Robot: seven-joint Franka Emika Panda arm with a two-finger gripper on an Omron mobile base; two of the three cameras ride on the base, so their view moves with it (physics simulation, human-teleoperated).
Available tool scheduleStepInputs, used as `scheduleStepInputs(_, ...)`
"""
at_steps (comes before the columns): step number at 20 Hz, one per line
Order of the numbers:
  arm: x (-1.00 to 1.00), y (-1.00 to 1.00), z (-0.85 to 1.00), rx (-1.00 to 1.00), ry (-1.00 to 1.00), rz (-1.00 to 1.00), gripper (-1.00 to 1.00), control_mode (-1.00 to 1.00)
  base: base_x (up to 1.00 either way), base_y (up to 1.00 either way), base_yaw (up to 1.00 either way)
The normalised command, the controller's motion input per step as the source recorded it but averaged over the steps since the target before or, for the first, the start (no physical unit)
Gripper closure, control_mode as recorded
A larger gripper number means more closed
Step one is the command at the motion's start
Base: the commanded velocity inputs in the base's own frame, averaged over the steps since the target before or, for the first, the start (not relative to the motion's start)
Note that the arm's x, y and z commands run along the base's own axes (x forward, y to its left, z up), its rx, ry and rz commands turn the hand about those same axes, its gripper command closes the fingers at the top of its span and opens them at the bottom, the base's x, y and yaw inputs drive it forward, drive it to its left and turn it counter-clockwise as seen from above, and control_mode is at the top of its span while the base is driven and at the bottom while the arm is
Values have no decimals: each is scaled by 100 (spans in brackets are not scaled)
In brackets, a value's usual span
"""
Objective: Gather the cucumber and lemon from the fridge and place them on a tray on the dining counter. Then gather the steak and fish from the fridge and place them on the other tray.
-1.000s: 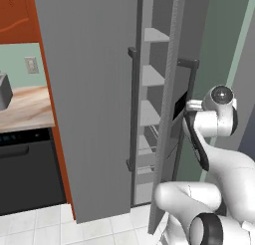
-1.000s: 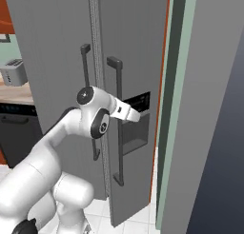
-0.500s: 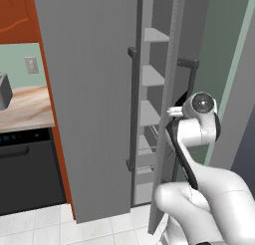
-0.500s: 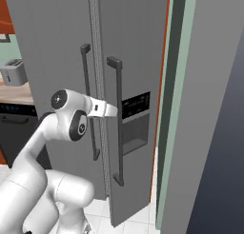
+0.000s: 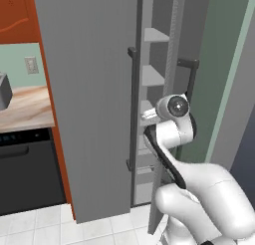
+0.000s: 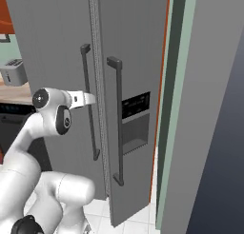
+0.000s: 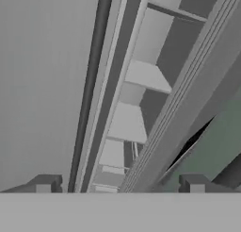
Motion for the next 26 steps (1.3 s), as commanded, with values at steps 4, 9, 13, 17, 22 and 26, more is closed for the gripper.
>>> scheduleStepInputs(4, 69, 53, 21, -11, 7, 22, -100, -100, 0, 0, 0)
scheduleStepInputs(9, 52, 10, 8, -12, 11, 16, -100, -100, 0, 0, 0)
scheduleStepInputs(13, 34, 2, 0, -17, 12, 12, -100, -100, 0, 0, 0)
scheduleStepInputs(17, -3, 1, 0, -29, 1, 3, -100, -100, 0, 0, 0)
scheduleStepInputs(22, -3, 3, 0, -31, 5, -2, -100, -100, 0, 0, 0)
scheduleStepInputs(26, 26, 0, 0, -22, 15, -2, -100, -100, 0, 0, 0)
